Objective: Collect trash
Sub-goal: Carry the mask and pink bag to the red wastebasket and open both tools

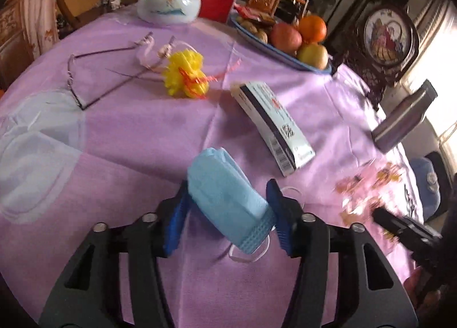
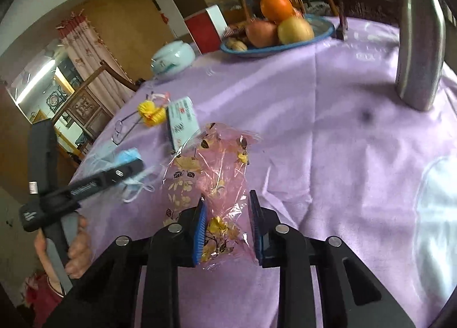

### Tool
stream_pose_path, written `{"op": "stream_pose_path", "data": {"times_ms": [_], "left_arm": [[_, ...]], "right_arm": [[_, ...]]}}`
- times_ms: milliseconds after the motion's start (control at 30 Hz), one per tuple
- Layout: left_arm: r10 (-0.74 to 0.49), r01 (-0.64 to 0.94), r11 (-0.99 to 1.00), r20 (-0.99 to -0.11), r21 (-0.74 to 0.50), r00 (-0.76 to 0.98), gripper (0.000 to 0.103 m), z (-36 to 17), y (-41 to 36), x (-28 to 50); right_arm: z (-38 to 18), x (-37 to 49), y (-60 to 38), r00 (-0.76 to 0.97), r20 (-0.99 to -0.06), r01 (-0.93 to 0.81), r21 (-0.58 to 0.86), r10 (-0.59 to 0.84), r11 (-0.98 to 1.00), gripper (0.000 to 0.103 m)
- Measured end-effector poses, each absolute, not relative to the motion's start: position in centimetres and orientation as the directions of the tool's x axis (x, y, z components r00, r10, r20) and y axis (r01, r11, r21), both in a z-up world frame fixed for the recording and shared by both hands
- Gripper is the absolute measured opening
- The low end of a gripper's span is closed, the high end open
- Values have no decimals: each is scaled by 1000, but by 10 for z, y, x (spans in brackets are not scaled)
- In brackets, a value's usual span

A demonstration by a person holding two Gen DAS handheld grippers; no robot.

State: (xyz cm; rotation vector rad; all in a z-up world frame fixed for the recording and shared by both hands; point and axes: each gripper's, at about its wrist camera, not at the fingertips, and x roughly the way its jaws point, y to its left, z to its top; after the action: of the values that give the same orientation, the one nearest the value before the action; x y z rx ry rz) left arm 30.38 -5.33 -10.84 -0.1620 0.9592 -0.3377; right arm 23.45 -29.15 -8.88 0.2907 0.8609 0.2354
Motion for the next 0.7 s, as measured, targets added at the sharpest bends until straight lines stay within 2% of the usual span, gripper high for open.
{"op": "stream_pose_path", "data": {"times_ms": [100, 200, 433, 533, 700], "left_arm": [[-319, 232, 946, -777, -226, 542, 54, -108, -62, 301], [-302, 259, 950, -741, -177, 600, 37, -98, -65, 291], [-267, 217, 964, -625, -156, 734, 36, -71, -42, 258], [-269, 199, 963, -597, -181, 756, 36, -61, -26, 227], [-204, 123, 976, -546, -182, 813, 35, -38, 14, 149]], "right_arm": [[-82, 231, -291, 645, -698, -95, 332, 312, 939, 28], [-78, 229, -291, 659, -688, -96, 326, 306, 940, 28], [-60, 219, -296, 716, -627, -116, 327, 307, 938, 28], [-56, 215, -296, 726, -611, -126, 333, 316, 934, 28], [-50, 207, -288, 734, -575, -175, 354, 361, 919, 28]]}}
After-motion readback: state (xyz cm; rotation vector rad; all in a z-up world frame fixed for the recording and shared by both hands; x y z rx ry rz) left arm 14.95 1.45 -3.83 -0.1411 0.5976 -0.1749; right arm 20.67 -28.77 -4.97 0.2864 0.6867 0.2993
